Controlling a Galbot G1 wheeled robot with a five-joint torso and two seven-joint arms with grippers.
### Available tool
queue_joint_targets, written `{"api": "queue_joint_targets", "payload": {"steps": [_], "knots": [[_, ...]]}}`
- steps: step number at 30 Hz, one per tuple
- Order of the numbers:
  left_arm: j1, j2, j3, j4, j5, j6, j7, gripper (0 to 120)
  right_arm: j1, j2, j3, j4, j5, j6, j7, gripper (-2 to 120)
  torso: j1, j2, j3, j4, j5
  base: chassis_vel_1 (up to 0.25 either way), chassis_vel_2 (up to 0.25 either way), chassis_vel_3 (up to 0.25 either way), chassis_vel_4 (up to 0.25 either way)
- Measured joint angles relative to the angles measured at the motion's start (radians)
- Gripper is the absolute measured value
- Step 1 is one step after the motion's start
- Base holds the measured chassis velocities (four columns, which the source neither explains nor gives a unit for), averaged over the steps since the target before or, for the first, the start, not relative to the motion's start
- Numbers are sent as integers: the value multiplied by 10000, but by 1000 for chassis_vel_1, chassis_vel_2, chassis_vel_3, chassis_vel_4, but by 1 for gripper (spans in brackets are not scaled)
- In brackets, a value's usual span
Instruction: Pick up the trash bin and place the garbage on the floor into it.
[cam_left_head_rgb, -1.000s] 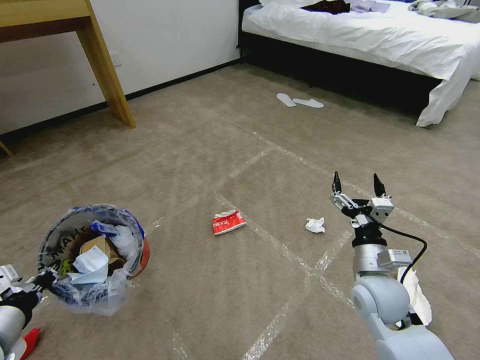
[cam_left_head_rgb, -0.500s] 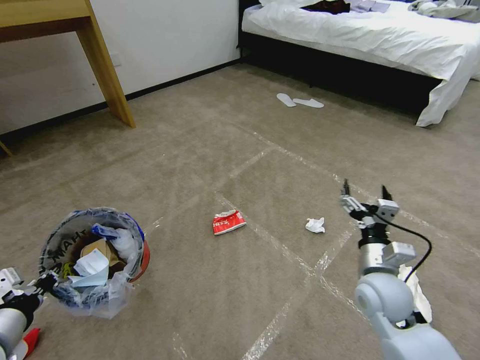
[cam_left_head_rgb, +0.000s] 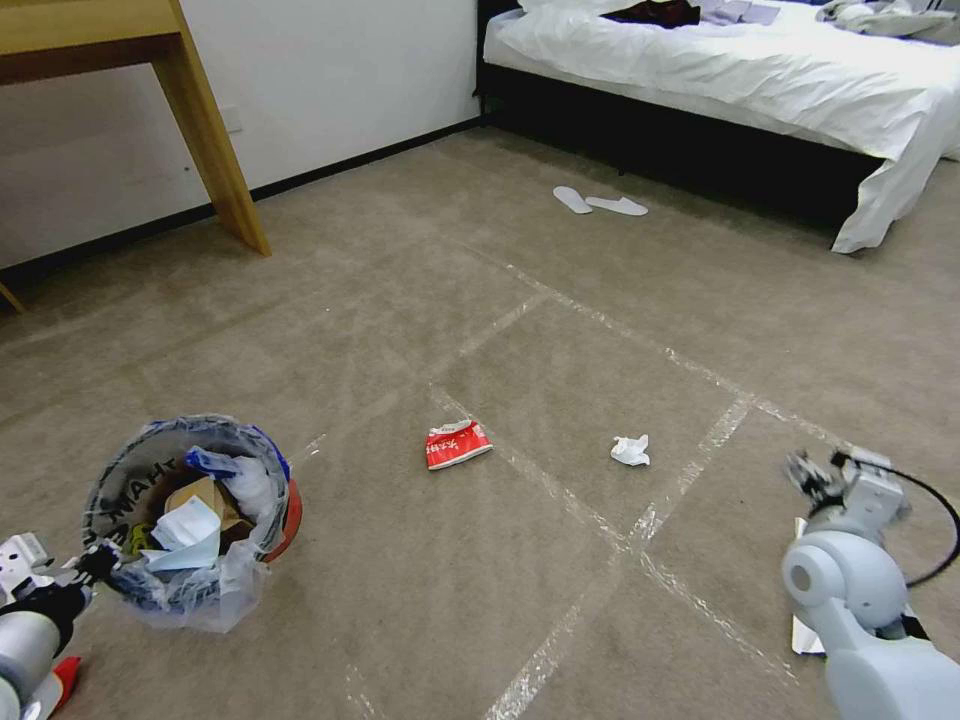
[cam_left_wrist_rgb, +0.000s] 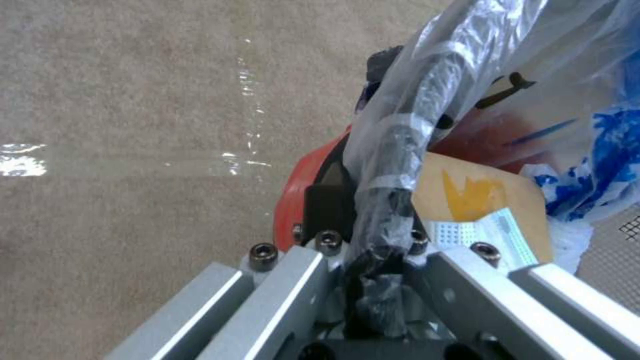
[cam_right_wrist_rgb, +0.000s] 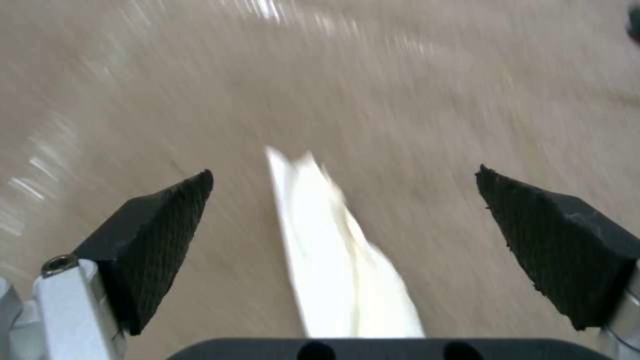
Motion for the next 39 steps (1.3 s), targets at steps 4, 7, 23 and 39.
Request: {"api": "queue_joint_targets", "payload": {"steps": [4,7,23,39], "knots": [[-34,8,33,52,6,-12,23,0,214,59,-279,-1076,-336,-43,0,100,0,0,1,0,2,0,0,0,0],[-45,10,46,97,18,-37,67,0,612,130,-703,-2143,-351,-279,-39,100,0,0,0,-2,-2,0,0,0,0],[166,18,-78,129,39,-138,285,0,2667,499,-2075,-5812,-1125,142,-729,100,0,0,0,2,-2,0,0,0,0],[164,2,-65,193,110,-195,303,0,3315,513,-2280,-7501,-1443,802,-1242,88,-1,0,-1,2,-3,0,0,0,0]]}}
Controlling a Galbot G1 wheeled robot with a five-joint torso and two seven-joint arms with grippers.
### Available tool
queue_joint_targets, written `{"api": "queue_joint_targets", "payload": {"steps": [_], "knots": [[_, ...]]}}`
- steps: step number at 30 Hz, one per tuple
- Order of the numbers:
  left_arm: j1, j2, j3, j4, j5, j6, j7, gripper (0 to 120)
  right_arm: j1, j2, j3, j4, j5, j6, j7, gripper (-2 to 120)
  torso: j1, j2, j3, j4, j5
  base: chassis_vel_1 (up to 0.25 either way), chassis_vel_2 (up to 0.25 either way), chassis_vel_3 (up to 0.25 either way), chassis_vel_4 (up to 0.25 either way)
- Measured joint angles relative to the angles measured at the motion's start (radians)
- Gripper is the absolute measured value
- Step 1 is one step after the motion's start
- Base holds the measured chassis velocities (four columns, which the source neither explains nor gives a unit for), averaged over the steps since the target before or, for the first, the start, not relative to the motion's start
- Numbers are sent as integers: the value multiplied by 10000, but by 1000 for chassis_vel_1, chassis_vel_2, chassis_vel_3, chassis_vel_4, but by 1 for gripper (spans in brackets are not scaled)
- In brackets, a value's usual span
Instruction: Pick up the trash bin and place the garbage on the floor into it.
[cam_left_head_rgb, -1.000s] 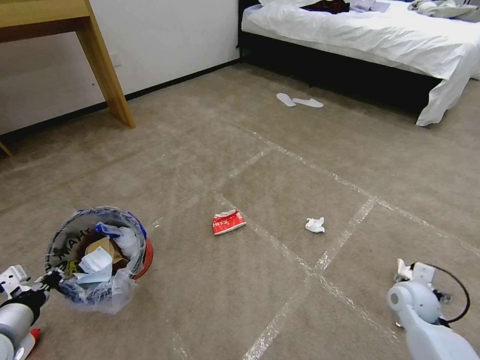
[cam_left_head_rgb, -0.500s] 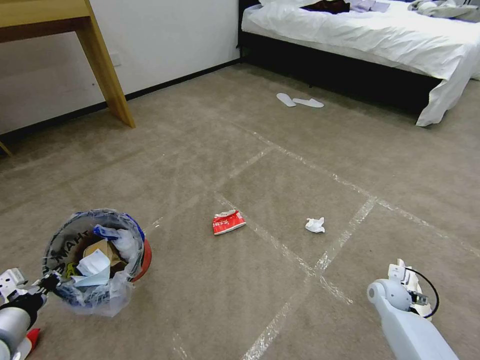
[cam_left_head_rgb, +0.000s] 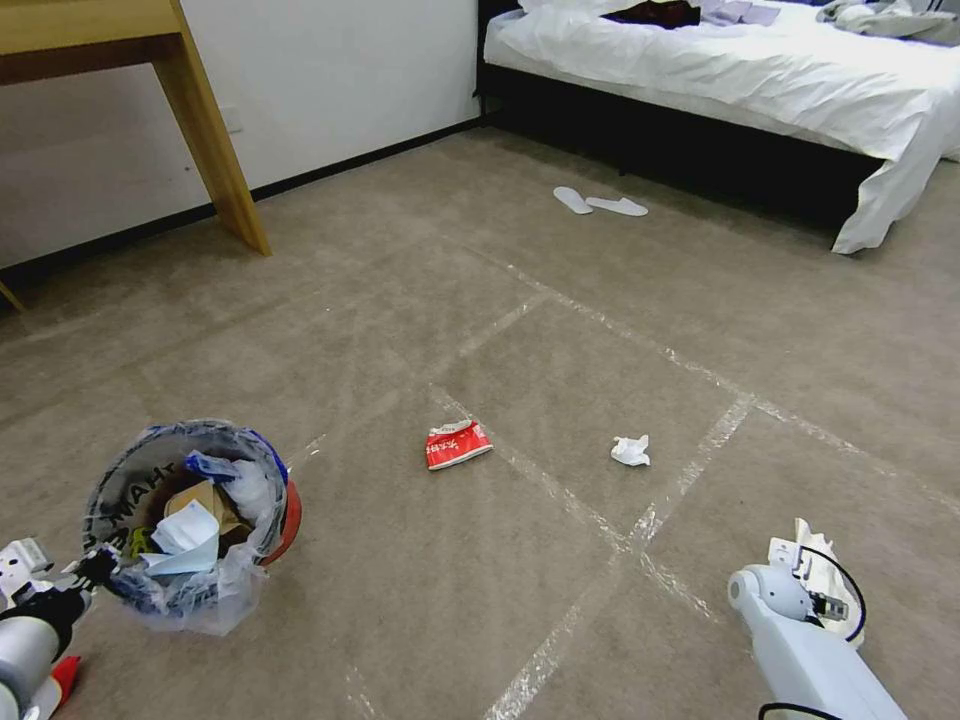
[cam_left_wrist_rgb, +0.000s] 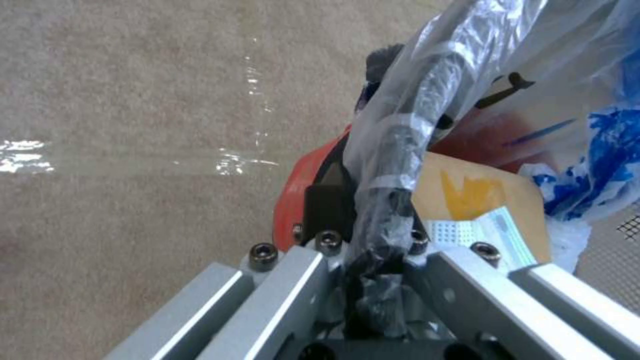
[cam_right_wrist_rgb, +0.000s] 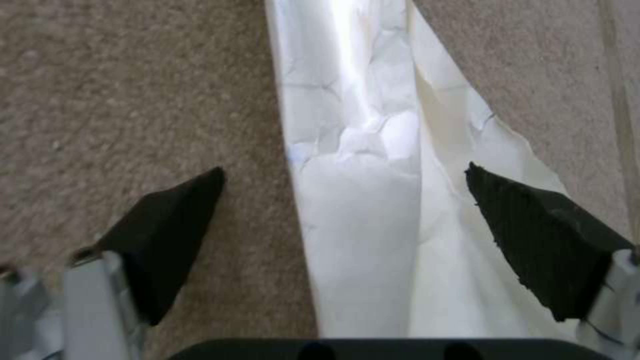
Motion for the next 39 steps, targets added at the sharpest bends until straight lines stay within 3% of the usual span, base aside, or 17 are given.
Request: {"api": "queue_joint_targets", "payload": {"steps": [6,8,11,13,18,23,25,29,32,34,35,39], "knots": [[0,20,-2,61,29,-11,17,0,117,44,-13,-214,-60,63,-41,72,0,0,0,0,-2,0,0,0,0],[33,42,-36,100,33,-41,72,0,156,52,-36,-379,-141,146,-110,59,0,0,0,2,-1,0,0,0,0],[53,43,-48,102,33,-50,86,0,165,66,-35,-439,-165,174,-134,54,0,1,0,2,-3,0,0,0,0],[82,46,-62,101,31,-57,110,0,187,131,-34,-573,-194,238,-197,42,-1,0,-1,3,-5,0,0,0,0],[131,81,-99,97,26,-80,114,0,184,205,2,-785,-265,381,-338,25,-1,1,-2,8,-5,0,0,0,0],[134,79,-91,95,35,-85,115,0,19,186,103,-665,-268,456,-366,9,0,0,2,-8,2,0,0,0,0],[130,56,-54,95,65,-87,114,0,-204,110,200,-234,-136,441,-365,0,0,-2,5,-14,15,0,0,0,0],[122,44,-23,96,83,-87,114,0,-443,-9,330,443,25,414,-349,0,1,-3,5,-14,18,0,0,0,0],[83,45,25,65,90,-87,77,0,-957,-316,579,2507,552,527,-268,0,1,-2,4,-2,7,0,0,0,0],[77,45,30,49,90,-87,66,0,-1022,-360,598,2817,551,618,-264,0,1,-2,4,0,7,0,0,0,0],[75,51,41,-1,90,-75,37,0,-1244,-535,676,3775,403,866,-344,0,1,-2,3,-1,6,0,0,0,0],[89,55,54,-70,87,-37,-3,0,-1529,-861,644,5159,486,1121,-485,0,1,-2,3,-6,1,0,0,0,0]]}}
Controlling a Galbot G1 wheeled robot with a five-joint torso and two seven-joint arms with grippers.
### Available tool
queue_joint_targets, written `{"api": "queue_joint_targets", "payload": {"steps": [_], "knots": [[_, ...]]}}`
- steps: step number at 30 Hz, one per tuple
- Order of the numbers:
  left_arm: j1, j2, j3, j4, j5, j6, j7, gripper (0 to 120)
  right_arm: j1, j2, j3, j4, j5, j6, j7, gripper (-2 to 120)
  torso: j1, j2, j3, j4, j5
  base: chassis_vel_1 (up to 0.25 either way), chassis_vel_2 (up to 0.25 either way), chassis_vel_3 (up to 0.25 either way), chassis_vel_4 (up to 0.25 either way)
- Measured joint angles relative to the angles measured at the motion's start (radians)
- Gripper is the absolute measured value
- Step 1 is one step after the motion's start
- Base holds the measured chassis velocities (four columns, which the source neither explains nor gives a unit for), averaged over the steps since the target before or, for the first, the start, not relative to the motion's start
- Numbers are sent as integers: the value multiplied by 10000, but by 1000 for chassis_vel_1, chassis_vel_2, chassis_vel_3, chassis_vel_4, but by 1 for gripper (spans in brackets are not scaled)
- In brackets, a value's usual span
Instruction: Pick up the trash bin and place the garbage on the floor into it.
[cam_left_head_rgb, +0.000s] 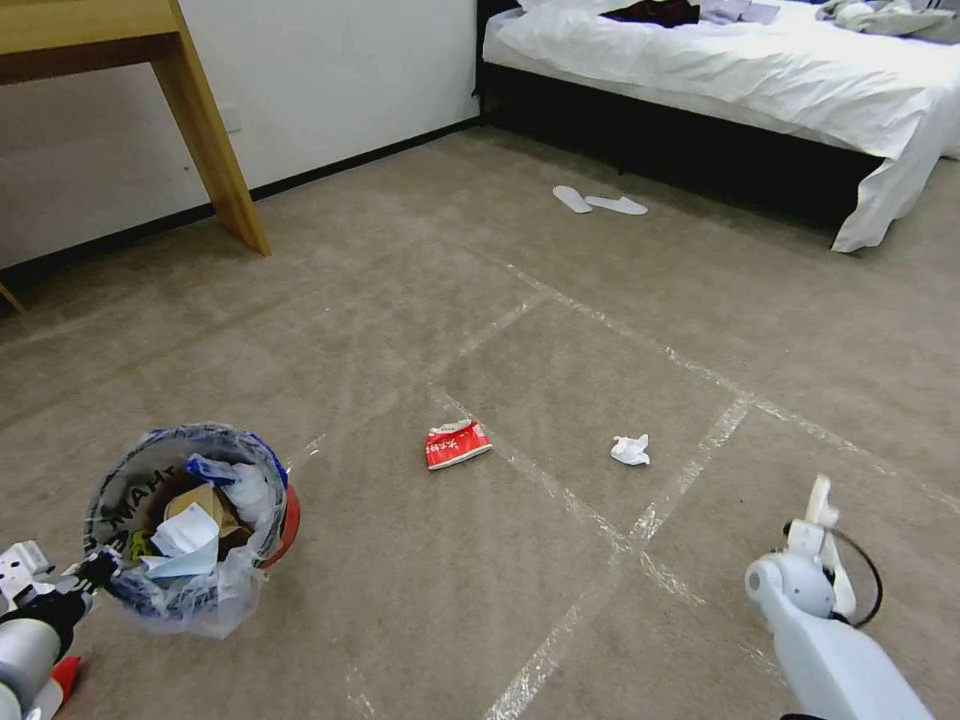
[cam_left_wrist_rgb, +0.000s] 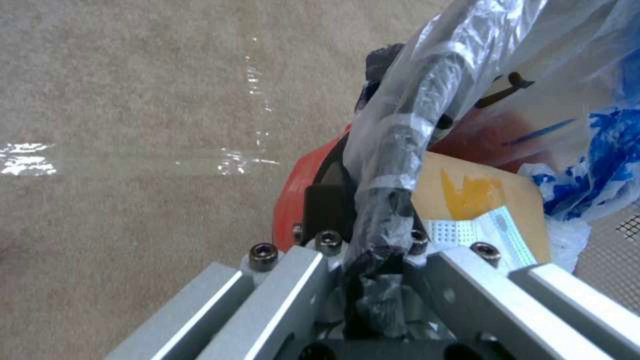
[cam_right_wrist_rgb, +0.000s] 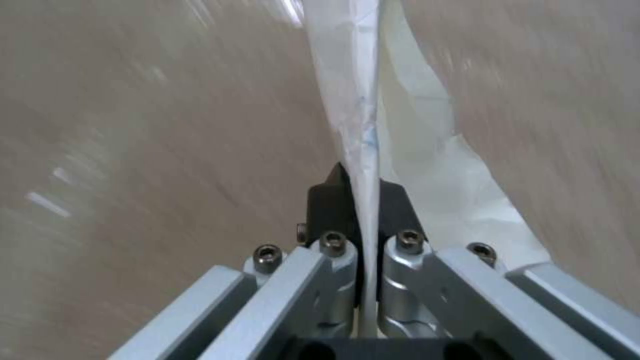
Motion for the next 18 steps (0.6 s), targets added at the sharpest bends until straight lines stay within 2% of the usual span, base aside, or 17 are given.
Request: {"api": "queue_joint_targets", "payload": {"steps": [2,3,6,7,9,12,14,15,17,18], "knots": [[33,-8,20,-83,-9,38,-37,0,-109,-410,-386,1744,336,435,-274,0,0,1,-1,1,0,0,0,0,0],[33,-8,20,-83,-9,38,-37,0,-109,-410,-386,1744,336,435,-274,0,0,1,-1,1,0,0,0,0,0],[96,-33,71,-206,-62,121,-145,0,407,-1013,-1621,3823,1254,1128,-778,0,0,0,-2,4,-4,0,0,0,0],[96,-33,71,-206,-62,121,-145,0,407,-1013,-1621,3823,1254,1128,-778,0,0,0,-2,4,-4,0,0,0,0],[128,-50,110,-314,-146,178,-229,0,1266,-1422,-2808,4908,2030,1793,-1376,0,0,0,-1,7,0,0,0,0,0],[153,-50,115,-384,-223,213,-308,0,2014,-1667,-3618,5560,2624,2130,-1926,0,0,0,-1,4,-3,0,0,0,0],[214,-6,117,-464,-338,274,-395,0,3350,-1887,-4856,6262,3442,2576,-2571,0,0,1,-2,2,-2,0,0,0,0],[214,-6,117,-464,-338,274,-395,0,3350,-1887,-4856,6262,3442,2576,-2571,0,0,1,-2,2,-2,0,0,0,0],[314,79,117,-513,-463,358,-509,0,5130,-1921,-6746,6583,3919,3180,-3179,0,0,1,-1,8,-2,0,0,0,0],[314,79,117,-513,-463,358,-509,0,5130,-1921,-6746,6583,3919,3180,-3179,0,0,1,-1,8,-2,0,0,0,0]]}}
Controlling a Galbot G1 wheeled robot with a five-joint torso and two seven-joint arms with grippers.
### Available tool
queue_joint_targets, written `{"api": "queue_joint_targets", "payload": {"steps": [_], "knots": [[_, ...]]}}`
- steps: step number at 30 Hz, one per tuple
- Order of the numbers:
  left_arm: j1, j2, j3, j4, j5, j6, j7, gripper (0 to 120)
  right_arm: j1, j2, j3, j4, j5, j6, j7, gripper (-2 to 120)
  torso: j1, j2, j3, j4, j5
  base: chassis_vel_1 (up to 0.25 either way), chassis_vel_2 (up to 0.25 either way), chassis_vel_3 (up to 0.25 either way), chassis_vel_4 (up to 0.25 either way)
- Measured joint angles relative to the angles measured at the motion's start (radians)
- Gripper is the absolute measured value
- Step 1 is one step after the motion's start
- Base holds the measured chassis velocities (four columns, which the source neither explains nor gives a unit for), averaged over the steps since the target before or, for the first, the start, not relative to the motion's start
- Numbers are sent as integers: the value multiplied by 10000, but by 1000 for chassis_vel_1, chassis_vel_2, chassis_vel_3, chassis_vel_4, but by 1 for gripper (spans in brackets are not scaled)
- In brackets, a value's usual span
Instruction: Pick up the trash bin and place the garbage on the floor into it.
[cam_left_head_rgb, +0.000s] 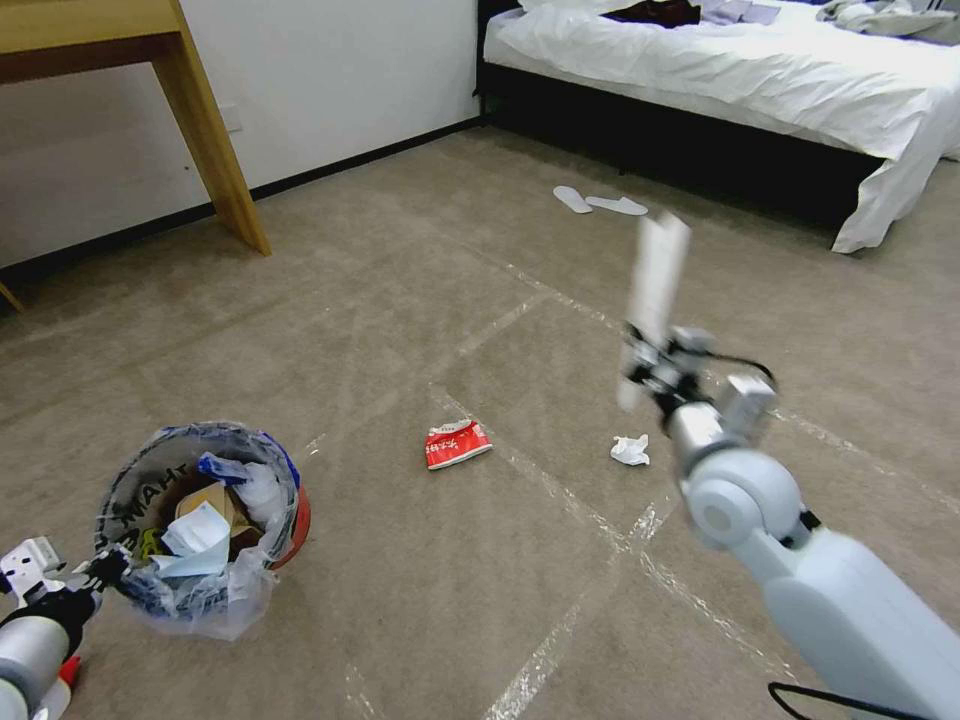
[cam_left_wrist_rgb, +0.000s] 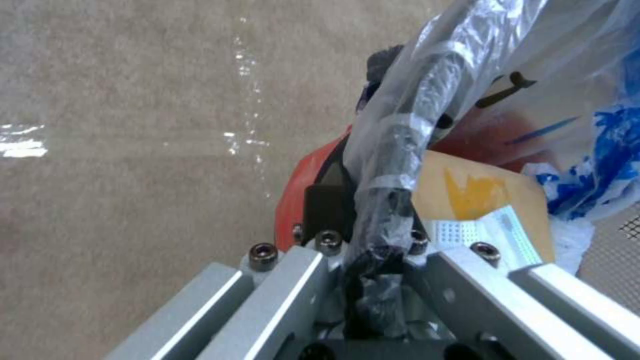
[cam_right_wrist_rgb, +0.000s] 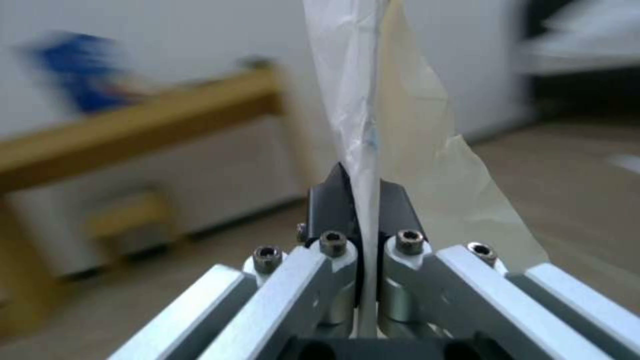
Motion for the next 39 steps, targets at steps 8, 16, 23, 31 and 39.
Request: {"api": "queue_joint_targets", "payload": {"steps": [8,16,23,31,39], "knots": [[90,99,113,-177,-354,231,-306,0,3632,999,-3972,-664,890,1943,-1414,0,0,0,0,-1,-1,0,0,0,0],[33,131,212,-178,-428,328,-394,0,5007,2872,-6365,-1285,2250,2704,-2681,0,0,0,0,-2,0,0,0,0,0],[33,226,151,-126,-531,333,-409,0,5578,3951,-8335,-2027,2365,3048,-3248,0,0,1,0,-3,0,0,0,0,0],[2,250,151,-163,-613,336,-431,0,5589,4544,-9003,-2991,1643,3150,-3416,0,0,1,0,-4,0,0,0,0,0],[35,277,99,-339,-757,340,-472,0,5393,4936,-9259,-4064,1164,3171,-3428,0,0,1,0,-4,2,0,0,0,0]]}}
